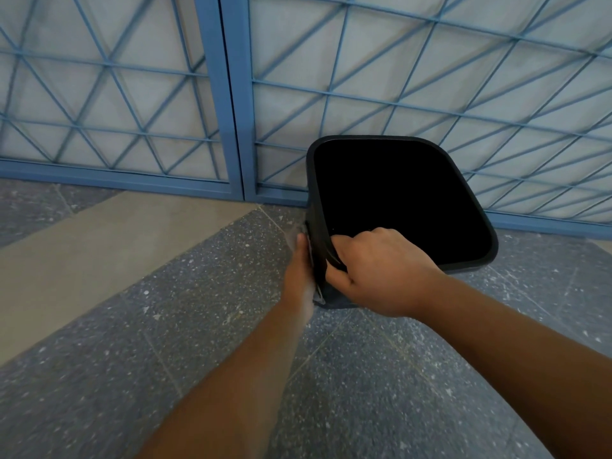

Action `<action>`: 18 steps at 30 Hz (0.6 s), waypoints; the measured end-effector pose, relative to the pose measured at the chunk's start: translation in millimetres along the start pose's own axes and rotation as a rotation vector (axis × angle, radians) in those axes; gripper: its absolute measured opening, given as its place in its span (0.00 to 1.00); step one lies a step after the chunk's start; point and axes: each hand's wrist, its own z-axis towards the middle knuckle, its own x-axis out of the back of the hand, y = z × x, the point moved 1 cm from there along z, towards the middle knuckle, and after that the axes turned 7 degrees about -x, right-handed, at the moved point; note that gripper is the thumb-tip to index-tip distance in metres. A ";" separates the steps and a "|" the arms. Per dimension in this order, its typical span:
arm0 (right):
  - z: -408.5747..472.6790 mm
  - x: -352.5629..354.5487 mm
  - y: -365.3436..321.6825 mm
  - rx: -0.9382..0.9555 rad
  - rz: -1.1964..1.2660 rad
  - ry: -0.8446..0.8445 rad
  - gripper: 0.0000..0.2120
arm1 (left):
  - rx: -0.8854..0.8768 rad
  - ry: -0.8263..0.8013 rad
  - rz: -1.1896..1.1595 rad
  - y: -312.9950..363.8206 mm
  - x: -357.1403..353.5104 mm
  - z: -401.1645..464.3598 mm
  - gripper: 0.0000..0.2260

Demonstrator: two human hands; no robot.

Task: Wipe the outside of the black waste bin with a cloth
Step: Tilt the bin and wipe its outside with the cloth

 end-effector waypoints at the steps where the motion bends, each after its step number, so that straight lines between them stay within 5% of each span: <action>1: 0.0 -0.4 0.0 -0.004 0.004 -0.001 0.13 | 0.045 0.002 -0.025 5.3 -1.5 3.7 0.23; 6: 0.4 -0.4 -0.4 -0.001 0.000 0.003 0.13 | -0.096 -0.020 -0.083 5.6 -9.0 -0.1 0.25; 11: -0.9 0.5 -1.3 -0.003 0.010 -0.003 0.13 | 0.037 -0.020 -0.027 0.8 -1.2 0.8 0.24; 18: 0.3 0.9 -0.6 0.014 -0.006 -0.003 0.13 | -0.096 -0.013 0.007 -11.7 -4.0 -16.7 0.25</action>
